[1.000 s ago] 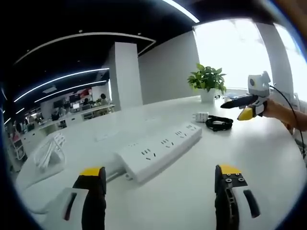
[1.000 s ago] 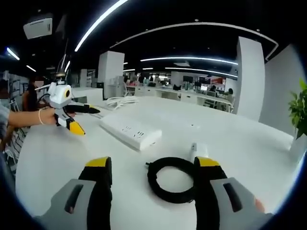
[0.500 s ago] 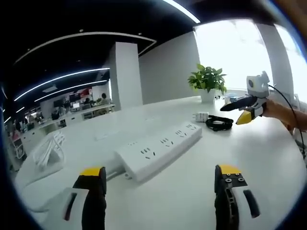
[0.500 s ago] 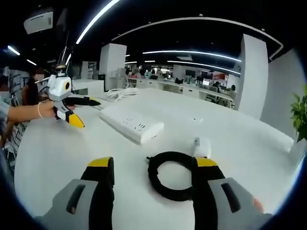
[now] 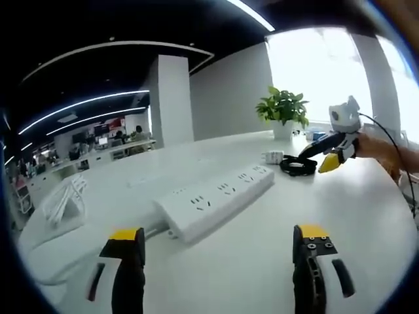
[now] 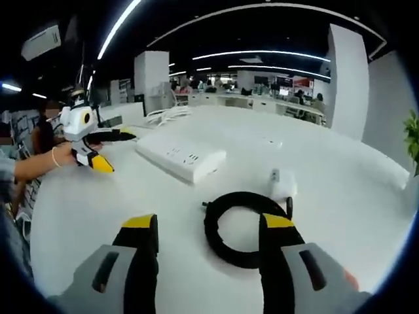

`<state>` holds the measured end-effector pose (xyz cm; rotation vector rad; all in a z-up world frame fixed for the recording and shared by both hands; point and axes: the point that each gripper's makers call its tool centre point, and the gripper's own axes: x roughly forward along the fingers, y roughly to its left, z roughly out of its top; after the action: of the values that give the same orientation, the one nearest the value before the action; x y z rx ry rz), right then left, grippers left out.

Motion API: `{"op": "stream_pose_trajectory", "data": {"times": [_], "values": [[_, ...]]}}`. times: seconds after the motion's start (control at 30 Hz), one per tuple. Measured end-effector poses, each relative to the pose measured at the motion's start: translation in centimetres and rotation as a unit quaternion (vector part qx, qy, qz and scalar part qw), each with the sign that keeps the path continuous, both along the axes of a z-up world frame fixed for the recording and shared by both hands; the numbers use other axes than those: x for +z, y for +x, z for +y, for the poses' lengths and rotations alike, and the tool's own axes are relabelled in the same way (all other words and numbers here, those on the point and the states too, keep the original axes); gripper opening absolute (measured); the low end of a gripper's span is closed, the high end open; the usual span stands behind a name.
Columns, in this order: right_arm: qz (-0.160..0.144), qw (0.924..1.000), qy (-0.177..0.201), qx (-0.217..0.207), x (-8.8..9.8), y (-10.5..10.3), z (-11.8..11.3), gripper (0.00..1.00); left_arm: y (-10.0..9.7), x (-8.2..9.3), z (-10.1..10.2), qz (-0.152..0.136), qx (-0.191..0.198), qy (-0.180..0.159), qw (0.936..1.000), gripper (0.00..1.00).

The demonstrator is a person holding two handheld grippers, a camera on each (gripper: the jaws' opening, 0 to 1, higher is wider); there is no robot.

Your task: Straighten the power strip on the desk, plug the charger into it

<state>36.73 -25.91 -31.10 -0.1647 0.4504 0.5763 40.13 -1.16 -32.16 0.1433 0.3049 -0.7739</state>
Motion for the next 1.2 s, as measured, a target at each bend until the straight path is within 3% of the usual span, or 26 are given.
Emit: {"op": "stream_pose_trajectory", "data": {"times": [0.47,0.8,1.2], "values": [[0.049,0.9982,-0.032,0.010,-1.1,-0.6,0.0,0.58,-0.1,0.0,0.2,0.000,-0.003,0.004,1.0000,0.96],[0.062,0.9964,-0.055,0.020,-1.0,-0.6,0.2,0.55,-0.3,0.4,0.2,-0.001,-0.001,-0.004,1.0000,0.96],[0.099,0.9925,-0.063,0.036,-1.8,-0.4,0.4,0.50,-0.3,1.1,0.3,-0.008,-0.001,-0.013,0.9999,0.96]]}}
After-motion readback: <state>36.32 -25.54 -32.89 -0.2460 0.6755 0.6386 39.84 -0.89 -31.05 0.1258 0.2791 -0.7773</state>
